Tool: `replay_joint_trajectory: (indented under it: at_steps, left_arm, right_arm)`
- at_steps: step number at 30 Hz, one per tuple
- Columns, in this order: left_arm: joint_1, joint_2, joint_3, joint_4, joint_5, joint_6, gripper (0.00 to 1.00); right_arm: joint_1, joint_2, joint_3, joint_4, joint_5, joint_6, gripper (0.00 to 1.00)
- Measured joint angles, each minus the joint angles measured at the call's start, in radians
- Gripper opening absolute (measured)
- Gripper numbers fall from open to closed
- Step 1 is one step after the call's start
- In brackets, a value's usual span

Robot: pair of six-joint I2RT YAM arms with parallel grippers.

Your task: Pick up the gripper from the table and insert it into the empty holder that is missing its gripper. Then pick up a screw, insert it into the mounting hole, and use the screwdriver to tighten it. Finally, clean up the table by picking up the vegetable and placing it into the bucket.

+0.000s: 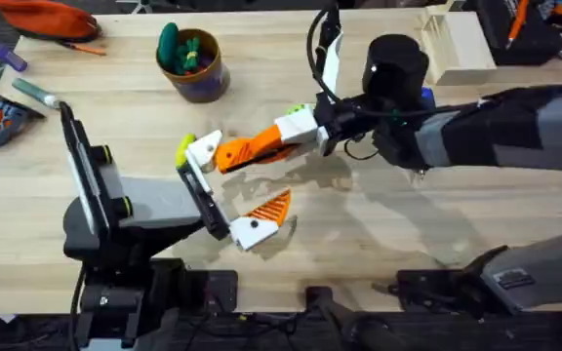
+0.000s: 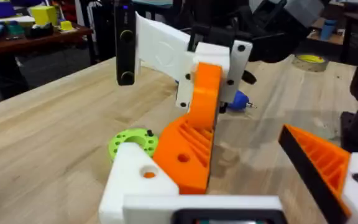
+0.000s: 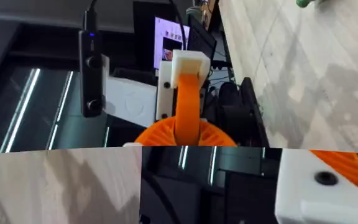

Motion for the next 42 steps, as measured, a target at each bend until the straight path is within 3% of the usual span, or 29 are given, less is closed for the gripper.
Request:
replay_joint_trajectory:
  at_steps: [42]
  left_arm:
    - [0.0, 0.0, 0.0, 0.0, -0.005, -0.018, 0.985]
  right_arm:
    - [-0.012, 0.126, 0.09, 0.042, -0.094, -0.03, 0.011]
